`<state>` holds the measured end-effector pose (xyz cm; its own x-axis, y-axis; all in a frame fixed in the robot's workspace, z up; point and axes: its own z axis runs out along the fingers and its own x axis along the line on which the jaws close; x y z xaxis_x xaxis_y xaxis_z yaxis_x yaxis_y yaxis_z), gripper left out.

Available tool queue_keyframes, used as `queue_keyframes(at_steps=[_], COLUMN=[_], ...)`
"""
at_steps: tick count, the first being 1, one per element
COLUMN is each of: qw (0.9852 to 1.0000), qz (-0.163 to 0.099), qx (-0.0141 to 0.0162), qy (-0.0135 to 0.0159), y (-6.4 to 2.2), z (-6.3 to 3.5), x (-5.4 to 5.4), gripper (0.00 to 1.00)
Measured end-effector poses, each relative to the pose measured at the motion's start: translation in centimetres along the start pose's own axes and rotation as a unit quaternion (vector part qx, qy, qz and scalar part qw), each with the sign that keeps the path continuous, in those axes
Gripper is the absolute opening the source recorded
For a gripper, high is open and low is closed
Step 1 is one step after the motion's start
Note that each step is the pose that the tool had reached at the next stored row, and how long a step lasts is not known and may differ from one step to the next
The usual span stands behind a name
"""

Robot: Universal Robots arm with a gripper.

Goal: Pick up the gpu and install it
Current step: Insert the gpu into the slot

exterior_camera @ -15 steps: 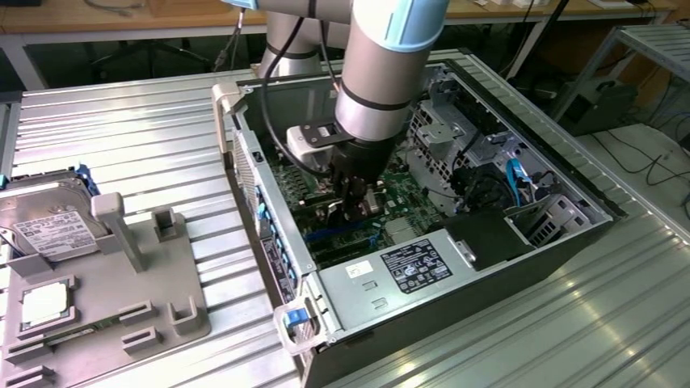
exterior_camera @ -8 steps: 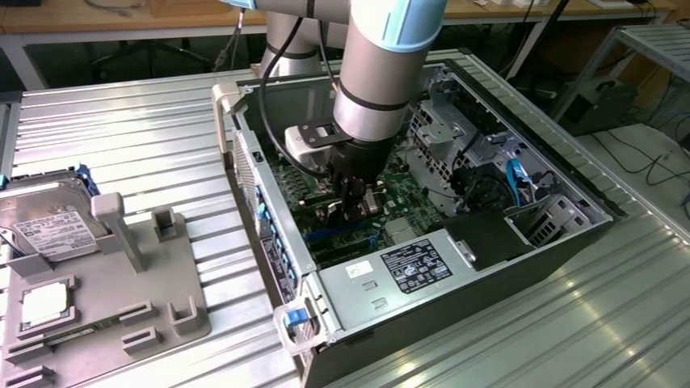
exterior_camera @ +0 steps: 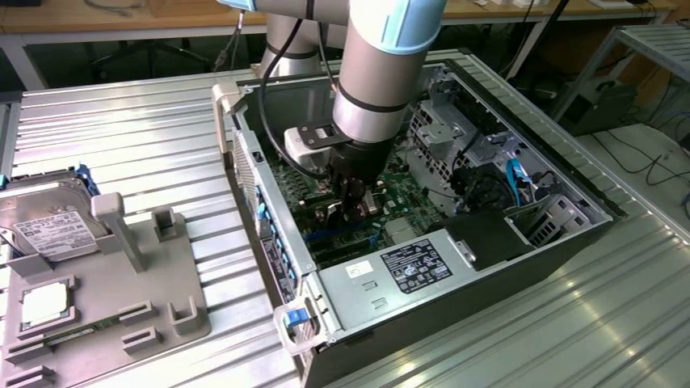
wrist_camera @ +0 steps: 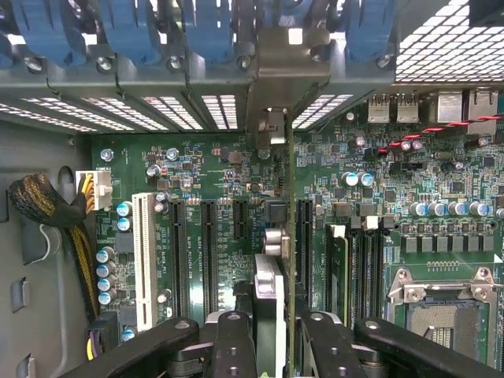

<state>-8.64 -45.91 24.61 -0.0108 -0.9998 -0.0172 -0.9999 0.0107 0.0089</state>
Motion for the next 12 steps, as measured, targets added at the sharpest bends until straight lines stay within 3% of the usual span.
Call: queue_keyframes(at_steps=[12], qw=[1.0000], qz=[-0.007], qx=[-0.0001], qy=[0.0000], y=[0.00], z=[0.01], x=[-0.10], gripper=[0.28])
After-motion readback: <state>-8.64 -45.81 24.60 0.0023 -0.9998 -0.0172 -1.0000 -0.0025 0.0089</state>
